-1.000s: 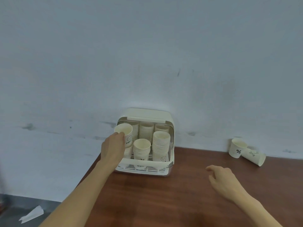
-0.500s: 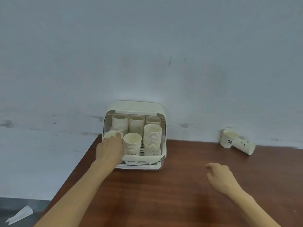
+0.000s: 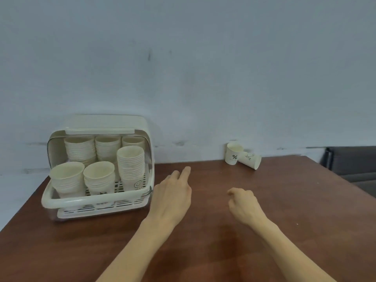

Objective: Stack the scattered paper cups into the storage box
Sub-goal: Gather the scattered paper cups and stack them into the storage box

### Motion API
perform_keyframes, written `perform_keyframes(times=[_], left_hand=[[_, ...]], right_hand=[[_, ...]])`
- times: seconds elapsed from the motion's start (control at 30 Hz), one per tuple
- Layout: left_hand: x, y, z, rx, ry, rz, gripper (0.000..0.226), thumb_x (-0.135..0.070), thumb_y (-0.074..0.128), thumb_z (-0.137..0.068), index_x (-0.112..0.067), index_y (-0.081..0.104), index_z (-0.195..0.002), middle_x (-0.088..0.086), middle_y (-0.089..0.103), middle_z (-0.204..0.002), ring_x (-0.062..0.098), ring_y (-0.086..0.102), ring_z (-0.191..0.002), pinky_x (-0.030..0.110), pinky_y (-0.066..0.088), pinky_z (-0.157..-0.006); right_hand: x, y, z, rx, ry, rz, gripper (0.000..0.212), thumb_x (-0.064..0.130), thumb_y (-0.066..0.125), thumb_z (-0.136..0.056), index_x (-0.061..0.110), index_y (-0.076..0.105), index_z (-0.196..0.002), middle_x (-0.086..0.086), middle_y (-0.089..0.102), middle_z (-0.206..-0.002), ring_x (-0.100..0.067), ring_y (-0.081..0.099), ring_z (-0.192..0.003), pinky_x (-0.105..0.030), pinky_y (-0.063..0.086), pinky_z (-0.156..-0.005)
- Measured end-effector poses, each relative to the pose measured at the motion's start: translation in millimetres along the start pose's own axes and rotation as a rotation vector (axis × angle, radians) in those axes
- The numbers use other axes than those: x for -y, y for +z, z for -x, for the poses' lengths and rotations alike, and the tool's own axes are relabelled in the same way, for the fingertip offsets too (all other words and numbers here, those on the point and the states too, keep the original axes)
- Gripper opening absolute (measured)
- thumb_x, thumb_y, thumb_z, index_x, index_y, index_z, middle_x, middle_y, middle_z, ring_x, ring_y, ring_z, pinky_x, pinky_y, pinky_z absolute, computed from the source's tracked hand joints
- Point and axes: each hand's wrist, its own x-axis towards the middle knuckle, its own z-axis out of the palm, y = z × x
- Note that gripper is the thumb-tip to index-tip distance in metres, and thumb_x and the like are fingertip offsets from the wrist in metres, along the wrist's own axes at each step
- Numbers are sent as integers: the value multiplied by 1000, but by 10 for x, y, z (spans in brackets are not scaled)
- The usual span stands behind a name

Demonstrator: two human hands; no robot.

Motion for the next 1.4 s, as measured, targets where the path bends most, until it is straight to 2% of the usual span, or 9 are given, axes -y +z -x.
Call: perform_keyframes(times=[0.23,0.5,0.6,0.7,0.77,0.97,1.1,1.23,1.4], left_hand=[[-734,684,-263,89,21,179,47,-24,37,-99,-28,32,-145,-3,56,-111,23,60,-100,34,44,-75],[-1055,1233,-627,160,-131,354,46,-24,42,-96,-31,39,-141,0,60,-112,29,58,-106,38,45,-84],[-1018,1360,-702,185,-153,367,48,-24,43,-95,-32,38,-142,-1,60,-106,28,57,-103,39,45,-83],[-917,1390,-804,178,-190,357,50,-24,43,-94,-33,37,-143,-1,59,-102,28,57,-100,38,44,-80],[-878,1391,-834,174,-192,352,50,-25,43,-94,-33,37,-142,0,59,-100,27,57,-98,39,46,-81],[-890,1461,-787,220,-147,346,50,-27,43,-94,-36,35,-143,-2,57,-99,25,56,-98,43,49,-85],[-794,1566,-771,264,-151,333,50,-28,44,-93,-36,36,-142,-2,59,-97,24,57,-95,43,49,-86],[-763,1622,-734,267,-147,335,49,-28,45,-94,-37,36,-142,-2,60,-94,23,58,-91,43,50,-84],[-766,1671,-716,283,-140,306,48,-28,45,-94,-38,38,-140,-4,60,-92,22,58,-89,43,50,-82]], right_hand=[[-377,-173,-206,-73,32,-114,44,11,42,-87,13,58,-127,-9,61,-126,-28,53,-120,-36,45,-99],[-744,-171,-770,-214,185,-262,46,10,41,-86,11,53,-131,-10,57,-130,-29,49,-121,-34,42,-99],[-885,-161,-1076,-212,269,-276,45,10,41,-86,9,52,-129,-12,56,-128,-32,50,-117,-33,41,-86],[-968,-150,-1395,-201,312,-265,27,8,41,-83,3,56,-105,-19,59,-112,-35,50,-93,-30,36,-70],[-1000,-132,-1580,-206,322,-256,22,8,43,-82,2,54,-100,-21,59,-109,-36,52,-92,-30,36,-69],[-995,-54,-1966,-239,433,-257,34,11,47,-84,5,53,-117,-16,57,-120,-35,52,-114,-40,38,-99],[-1014,41,-2142,-291,484,-309,38,9,46,-85,10,51,-122,-13,57,-122,-31,48,-119,-39,30,-101],[-1046,121,-2190,-395,470,-304,23,9,45,-87,15,62,-101,-8,62,-109,-28,53,-107,-38,31,-93],[-1038,178,-1935,-541,375,-155,16,11,41,-90,19,53,-86,-3,54,-77,-28,55,-90,-37,28,-80]])
